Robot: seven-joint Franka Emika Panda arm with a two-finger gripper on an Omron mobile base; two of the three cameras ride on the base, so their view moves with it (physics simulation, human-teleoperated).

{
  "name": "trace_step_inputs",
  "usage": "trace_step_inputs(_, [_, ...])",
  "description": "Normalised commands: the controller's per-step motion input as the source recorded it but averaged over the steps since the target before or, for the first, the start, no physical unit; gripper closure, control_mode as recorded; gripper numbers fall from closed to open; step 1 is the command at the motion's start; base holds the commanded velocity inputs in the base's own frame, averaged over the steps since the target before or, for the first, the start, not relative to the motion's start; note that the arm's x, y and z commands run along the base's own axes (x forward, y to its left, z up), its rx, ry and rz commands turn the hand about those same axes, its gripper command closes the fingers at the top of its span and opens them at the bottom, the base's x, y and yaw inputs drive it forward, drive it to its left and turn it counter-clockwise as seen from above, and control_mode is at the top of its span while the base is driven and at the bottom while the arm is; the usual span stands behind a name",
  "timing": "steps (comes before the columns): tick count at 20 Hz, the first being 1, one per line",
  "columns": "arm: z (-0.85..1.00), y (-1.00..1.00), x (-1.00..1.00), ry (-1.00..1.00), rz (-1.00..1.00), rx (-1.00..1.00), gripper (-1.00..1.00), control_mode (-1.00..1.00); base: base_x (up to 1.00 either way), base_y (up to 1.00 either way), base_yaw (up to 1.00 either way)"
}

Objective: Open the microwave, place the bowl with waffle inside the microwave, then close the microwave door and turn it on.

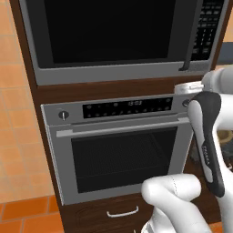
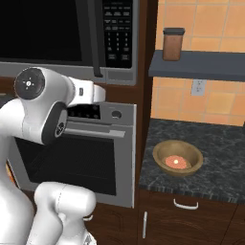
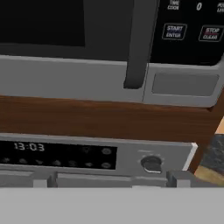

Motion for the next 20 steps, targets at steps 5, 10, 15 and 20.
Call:
trace_step_inputs(5, [0.63,-0.12,0.06,-0.07,-0.12,0.11,-1.00,-1.00,0.00,0.00,0.00])
trace_step_inputs(10, [0.24,-0.07,0.10,0.00,-0.01,0.03,-1.00,-1.00,0.00,0.00,0.00])
trace_step_inputs(15, [0.17,0.00,0.24,0.00,0.05,0.00,-1.00,-1.00,0.00,0.00,0.00])
trace_step_inputs(20, [0.24,-0.14,0.43,0.03,0.02,0.00,-1.00,-1.00,0.00,0.00,0.00])
